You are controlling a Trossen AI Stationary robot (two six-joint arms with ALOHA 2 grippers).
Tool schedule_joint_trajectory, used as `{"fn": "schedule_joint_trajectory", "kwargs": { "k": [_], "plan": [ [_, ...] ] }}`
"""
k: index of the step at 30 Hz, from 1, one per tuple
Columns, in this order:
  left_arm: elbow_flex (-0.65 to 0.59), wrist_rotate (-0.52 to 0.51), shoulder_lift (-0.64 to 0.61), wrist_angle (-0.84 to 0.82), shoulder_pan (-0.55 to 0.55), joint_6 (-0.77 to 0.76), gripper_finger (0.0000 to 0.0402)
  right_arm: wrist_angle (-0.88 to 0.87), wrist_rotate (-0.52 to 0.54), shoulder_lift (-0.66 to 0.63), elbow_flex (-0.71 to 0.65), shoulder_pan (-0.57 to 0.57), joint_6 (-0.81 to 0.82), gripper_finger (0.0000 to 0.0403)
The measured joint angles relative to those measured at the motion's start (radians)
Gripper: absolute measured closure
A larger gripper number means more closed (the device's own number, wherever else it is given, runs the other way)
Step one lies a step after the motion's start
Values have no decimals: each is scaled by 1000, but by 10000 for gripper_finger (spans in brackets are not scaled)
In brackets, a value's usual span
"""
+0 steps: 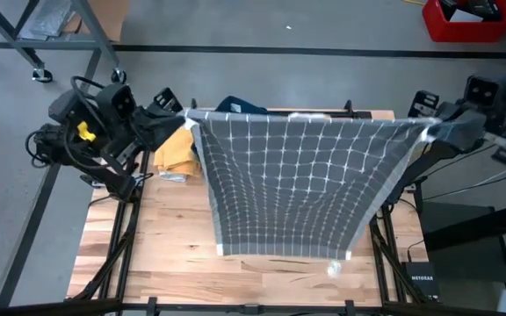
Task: Fold towel
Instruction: Fold the gray patterned towel
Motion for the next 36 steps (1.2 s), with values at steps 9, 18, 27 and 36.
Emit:
{"fn": "schedule_joint_trajectory", "kwargs": {
  "k": [9,18,27,36],
  "plan": [
    [1,-144,0,-243,0,88,401,-260,101,2,0,0,-28,402],
    [-1,-275,3,-447,8,187,401,-475,325,-4,-1,0,-74,402],
    [-2,-271,4,-619,-57,-14,401,-597,201,6,-17,0,1,402],
    [-3,-269,68,-821,-199,-172,401,-689,-2,46,-200,0,108,402]
  ]
}}
